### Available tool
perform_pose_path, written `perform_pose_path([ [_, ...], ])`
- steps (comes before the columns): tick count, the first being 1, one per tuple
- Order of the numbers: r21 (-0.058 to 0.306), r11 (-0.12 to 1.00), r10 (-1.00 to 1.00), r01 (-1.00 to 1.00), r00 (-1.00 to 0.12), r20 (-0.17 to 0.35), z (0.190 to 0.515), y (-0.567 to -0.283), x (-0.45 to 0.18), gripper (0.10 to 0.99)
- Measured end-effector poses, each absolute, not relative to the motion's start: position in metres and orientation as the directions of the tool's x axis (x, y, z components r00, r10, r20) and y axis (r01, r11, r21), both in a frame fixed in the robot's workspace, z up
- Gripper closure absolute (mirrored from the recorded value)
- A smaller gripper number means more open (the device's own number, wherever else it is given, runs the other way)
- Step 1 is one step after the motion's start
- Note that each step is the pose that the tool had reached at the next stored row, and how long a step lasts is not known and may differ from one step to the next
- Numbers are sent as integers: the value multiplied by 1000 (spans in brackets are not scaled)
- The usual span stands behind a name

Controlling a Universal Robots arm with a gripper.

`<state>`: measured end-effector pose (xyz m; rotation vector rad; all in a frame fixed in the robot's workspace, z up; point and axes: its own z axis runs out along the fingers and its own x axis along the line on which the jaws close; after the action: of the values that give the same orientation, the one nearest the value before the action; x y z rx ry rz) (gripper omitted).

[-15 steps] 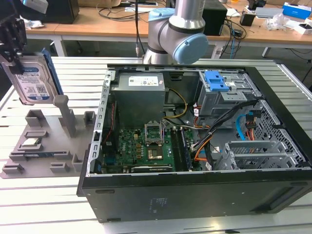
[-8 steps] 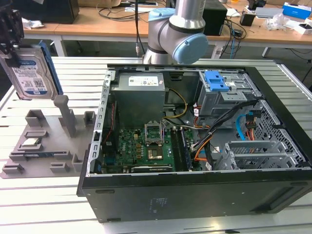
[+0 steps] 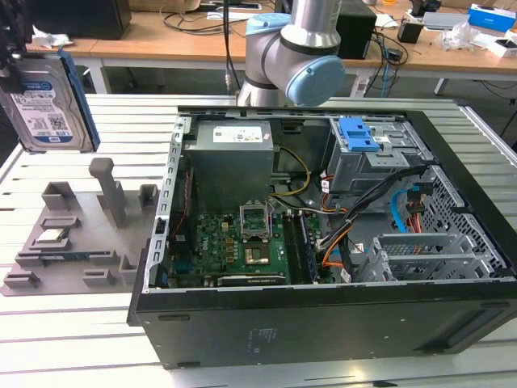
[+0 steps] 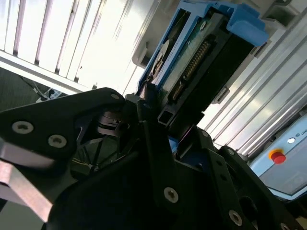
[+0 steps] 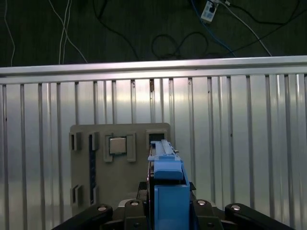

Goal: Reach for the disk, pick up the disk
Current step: 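Pick up the disk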

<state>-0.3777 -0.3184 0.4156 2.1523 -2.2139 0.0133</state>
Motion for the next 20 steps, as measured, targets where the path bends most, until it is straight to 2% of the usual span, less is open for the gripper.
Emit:
perform_pose_path([
  [20,31,29,-999,-999,-27,45,479,-314,-378,722],
])
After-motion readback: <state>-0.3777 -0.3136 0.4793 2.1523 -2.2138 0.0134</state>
